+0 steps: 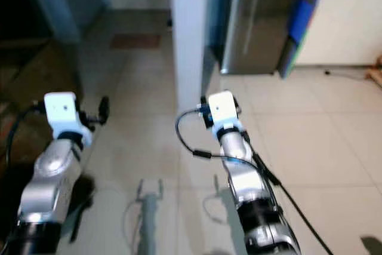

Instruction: Setting the table

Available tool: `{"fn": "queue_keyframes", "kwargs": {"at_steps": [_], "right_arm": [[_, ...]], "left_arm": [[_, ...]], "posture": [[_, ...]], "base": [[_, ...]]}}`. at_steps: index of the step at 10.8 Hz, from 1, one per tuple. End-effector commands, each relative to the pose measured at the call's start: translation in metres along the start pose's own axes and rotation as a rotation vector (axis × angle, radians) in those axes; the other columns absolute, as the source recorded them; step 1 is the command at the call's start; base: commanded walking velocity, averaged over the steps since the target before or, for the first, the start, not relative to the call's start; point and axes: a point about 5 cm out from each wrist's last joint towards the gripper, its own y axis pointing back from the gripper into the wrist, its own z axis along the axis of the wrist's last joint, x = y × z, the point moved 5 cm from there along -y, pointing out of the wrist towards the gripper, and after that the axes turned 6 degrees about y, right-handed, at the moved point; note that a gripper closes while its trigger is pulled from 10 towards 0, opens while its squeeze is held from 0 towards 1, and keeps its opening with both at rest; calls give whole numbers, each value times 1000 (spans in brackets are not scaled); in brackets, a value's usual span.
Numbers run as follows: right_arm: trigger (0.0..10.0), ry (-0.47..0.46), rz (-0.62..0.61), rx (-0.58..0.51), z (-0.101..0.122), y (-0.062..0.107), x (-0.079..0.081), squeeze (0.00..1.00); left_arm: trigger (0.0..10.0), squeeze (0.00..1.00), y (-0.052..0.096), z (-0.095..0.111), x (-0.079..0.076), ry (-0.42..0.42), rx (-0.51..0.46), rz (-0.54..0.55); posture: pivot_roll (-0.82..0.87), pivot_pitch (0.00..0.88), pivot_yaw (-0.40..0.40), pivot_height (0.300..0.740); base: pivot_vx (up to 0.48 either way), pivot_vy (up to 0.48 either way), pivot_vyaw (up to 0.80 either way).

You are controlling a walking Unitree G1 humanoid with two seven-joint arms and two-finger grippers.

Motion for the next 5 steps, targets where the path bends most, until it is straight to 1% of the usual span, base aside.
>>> {"fn": "queue_keyframes", "kwargs": {"at_steps": [1, 3, 5], "right_arm": [[10000, -15, -22, 10, 0, -1, -7, 0], [10000, -12, -18, 38, -3, -1, -7, 0], [10000, -12, -18, 38, -3, -1, -7, 0]], "left_arm": [[10000, 0, -2, 2, -4, -14, -4, -16], [10000, 0, -2, 1, -5, -17, -2, -17], [10000, 0, -2, 1, -5, -17, -2, -17]], "posture": [[-37, 0, 35, 728], [-38, 0, 34, 728], [-38, 0, 34, 728]], "base": [[0, 0, 0], [0, 0, 0], [0, 0, 0]]}}
